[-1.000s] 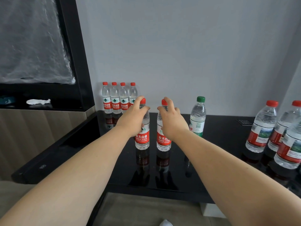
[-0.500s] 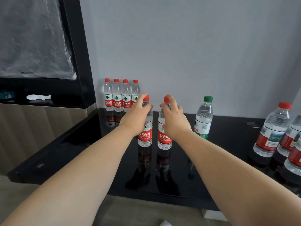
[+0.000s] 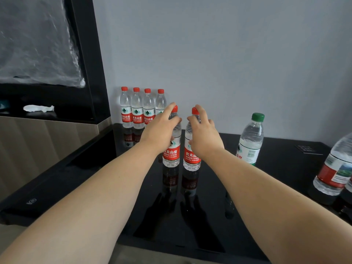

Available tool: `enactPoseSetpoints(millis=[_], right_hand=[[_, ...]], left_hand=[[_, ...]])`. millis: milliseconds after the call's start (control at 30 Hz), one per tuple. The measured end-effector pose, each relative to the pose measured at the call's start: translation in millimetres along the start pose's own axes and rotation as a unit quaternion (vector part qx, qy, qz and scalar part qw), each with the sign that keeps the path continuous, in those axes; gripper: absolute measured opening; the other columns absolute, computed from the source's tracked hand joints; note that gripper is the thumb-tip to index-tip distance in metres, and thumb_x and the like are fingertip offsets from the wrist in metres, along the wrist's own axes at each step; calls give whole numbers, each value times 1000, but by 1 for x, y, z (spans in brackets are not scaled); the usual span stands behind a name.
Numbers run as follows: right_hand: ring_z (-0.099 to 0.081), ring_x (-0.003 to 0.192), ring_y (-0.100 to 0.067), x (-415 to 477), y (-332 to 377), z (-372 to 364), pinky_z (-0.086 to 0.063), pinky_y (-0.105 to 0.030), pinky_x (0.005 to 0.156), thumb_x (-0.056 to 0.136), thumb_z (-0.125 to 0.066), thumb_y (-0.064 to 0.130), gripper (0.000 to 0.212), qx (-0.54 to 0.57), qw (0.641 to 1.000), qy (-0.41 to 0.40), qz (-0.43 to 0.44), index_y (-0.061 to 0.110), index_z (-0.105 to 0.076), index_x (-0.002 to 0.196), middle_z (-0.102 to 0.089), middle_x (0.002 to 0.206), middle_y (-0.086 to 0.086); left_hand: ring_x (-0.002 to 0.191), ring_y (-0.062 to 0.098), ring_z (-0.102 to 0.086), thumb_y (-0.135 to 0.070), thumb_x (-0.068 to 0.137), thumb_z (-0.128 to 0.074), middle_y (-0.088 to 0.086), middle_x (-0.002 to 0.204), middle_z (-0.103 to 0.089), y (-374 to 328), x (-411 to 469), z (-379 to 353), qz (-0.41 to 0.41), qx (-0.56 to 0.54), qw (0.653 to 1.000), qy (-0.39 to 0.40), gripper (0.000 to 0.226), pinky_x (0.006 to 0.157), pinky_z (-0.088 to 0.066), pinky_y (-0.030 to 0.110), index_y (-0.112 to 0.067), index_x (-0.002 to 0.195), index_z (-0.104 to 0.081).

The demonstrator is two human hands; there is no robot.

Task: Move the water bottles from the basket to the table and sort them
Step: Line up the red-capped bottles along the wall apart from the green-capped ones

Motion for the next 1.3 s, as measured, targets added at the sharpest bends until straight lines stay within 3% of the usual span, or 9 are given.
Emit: enactPoseSetpoints(millis=[600, 800, 1000, 1300], right_hand=[[-43, 135, -35, 71, -9, -47, -56, -40, 92, 86, -76, 1, 75, 12, 1000, -8, 14, 19, -40, 150, 6, 169, 5], [-41, 136, -35, 98, -16, -65, -57, -41, 92, 86, -75, 0, 74, 21, 1000, -14, 14, 20, -41, 149, 7, 169, 7], [-42, 134, -36, 123, -23, -80, -57, -38, 91, 88, -73, 1, 73, 13, 1000, -17, 21, 19, -38, 151, 7, 169, 4], [-47, 124, -34, 161, -35, -105, -48, -32, 83, 87, -74, 1, 72, -5, 999, -22, 23, 18, -40, 148, 6, 169, -1]], left_hand=[[136, 29, -47, 7, 82, -72, -4, 170, -1, 35, 58, -53, 5, -48, 999, -9, 69, 89, -58, 42, -17, 142, -50], [143, 30, -42, 3, 82, -77, -4, 170, 0, 53, 80, -73, -7, -42, 999, -12, 73, 95, -56, 42, -19, 145, -48], [134, 29, -51, 3, 81, -77, -3, 170, 2, 65, 102, -90, -6, -35, 999, -13, 71, 85, -57, 39, -20, 143, -50], [135, 32, -50, -4, 84, -80, -3, 170, 3, 85, 138, -116, -2, -39, 999, -5, 71, 91, -54, 36, -21, 145, -48]])
Point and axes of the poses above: each hand's wrist, its own x-axis towards the middle knuckle, its own z-axis out of the back of the hand, y = z × x, the point moved 3 cm from there along x, towards the middle knuckle
